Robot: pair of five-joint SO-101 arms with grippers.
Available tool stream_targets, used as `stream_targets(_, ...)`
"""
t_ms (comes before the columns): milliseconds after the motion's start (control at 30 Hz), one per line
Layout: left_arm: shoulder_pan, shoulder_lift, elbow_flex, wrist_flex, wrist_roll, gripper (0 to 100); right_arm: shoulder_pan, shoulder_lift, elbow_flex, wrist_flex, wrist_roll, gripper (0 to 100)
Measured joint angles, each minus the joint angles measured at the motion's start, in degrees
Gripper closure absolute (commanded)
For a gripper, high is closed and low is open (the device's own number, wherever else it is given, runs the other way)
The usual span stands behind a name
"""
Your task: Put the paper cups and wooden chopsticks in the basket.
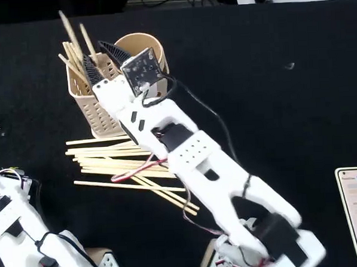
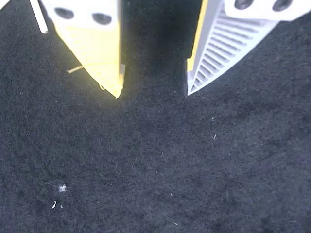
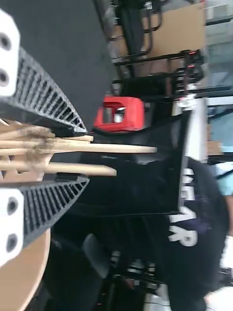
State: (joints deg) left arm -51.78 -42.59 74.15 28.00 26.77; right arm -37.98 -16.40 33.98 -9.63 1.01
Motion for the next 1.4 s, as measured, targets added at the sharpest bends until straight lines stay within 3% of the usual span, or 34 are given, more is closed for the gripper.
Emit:
stream_targets(167, 0.0, 0.0, 0.0, 0.0, 0.0, 79, -0.4, -11.7, -0.1, 14.2, 0.0, 86.4)
stream_targets(400, 0.0, 0.0, 0.0, 0.0, 0.0, 79, -1.0, -32.6, 5.0, 51.1, 0.0, 86.0)
stream_targets(500, 0.0, 0.0, 0.0, 0.0, 0.0, 79, -4.0, -37.6, 13.5, 60.7, 2.2, 85.5)
stream_targets(733, 0.0, 0.0, 0.0, 0.0, 0.0, 79, -9.2, -34.3, 34.4, 56.1, 11.3, 73.4)
stream_targets(1067, 0.0, 0.0, 0.0, 0.0, 0.0, 79, -9.4, -8.4, 29.1, 50.9, 20.5, 73.5)
stream_targets(1133, 0.0, 0.0, 0.0, 0.0, 0.0, 79, -9.3, -4.0, 26.9, 50.8, 21.9, 77.6)
stream_targets(1267, 0.0, 0.0, 0.0, 0.0, 0.0, 79, -9.2, -1.1, 25.6, 50.6, 23.4, 97.8)
stream_targets(1400, 0.0, 0.0, 0.0, 0.0, 0.0, 79, -9.6, -0.9, 25.2, 50.6, 23.4, 98.0)
